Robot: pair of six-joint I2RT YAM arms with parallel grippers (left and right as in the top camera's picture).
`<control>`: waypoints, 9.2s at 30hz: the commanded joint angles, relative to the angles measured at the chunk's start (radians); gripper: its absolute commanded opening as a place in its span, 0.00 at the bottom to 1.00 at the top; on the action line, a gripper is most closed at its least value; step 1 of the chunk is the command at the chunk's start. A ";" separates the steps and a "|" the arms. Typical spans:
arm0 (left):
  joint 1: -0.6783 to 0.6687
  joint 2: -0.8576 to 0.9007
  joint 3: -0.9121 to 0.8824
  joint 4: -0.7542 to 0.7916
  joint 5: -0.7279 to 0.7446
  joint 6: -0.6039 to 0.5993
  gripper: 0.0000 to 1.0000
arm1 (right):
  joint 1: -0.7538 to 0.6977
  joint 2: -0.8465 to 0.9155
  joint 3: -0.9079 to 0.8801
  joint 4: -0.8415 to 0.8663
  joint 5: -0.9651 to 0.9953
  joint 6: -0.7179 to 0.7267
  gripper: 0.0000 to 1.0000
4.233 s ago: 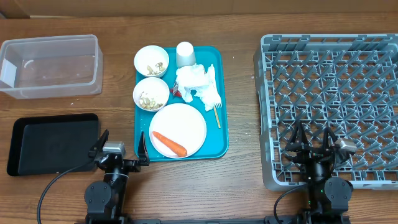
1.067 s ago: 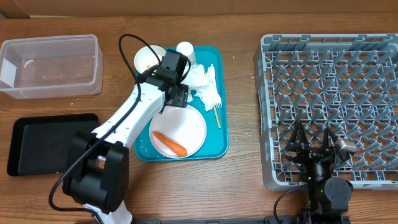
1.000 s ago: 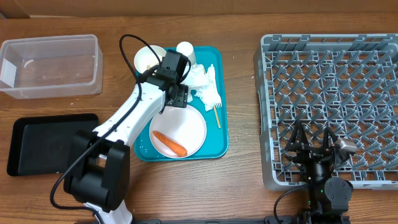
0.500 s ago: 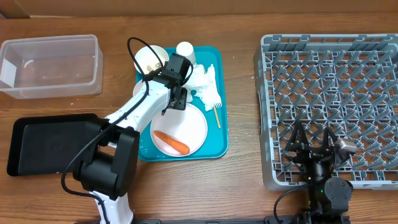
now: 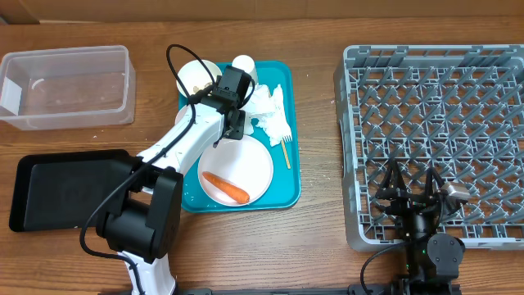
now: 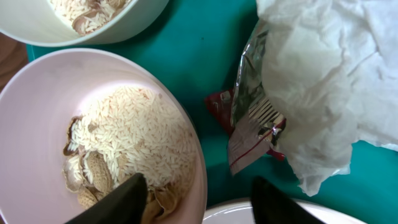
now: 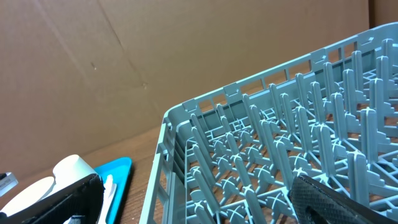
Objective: Sort waste into correct bins and load items into the dishwasher rack
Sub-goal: 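Grasp the rim of the front white bowl with the left gripper, then carry the bowl left over the black tray, then tip the bowl to dump rice and shells onto the black tray, then return the emptied bowl to the teal tray and release it, then move the left gripper to the back white bowl and grasp its rim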
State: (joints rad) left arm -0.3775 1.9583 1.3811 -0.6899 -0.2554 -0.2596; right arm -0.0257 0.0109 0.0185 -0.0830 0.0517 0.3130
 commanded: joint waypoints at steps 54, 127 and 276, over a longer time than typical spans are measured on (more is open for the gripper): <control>0.085 -0.153 0.474 -0.563 0.236 -0.036 0.04 | -0.003 -0.008 -0.011 0.005 -0.001 -0.006 1.00; 1.470 -0.148 -0.274 -0.235 1.651 0.264 0.04 | -0.003 -0.008 -0.011 0.005 -0.001 -0.006 1.00; 0.111 0.071 0.024 0.388 0.074 0.346 0.87 | -0.003 -0.008 -0.011 0.005 -0.001 -0.006 1.00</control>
State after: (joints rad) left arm -0.2733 1.9751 1.3884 -0.3130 -0.1368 0.0250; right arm -0.0257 0.0109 0.0185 -0.0826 0.0513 0.3134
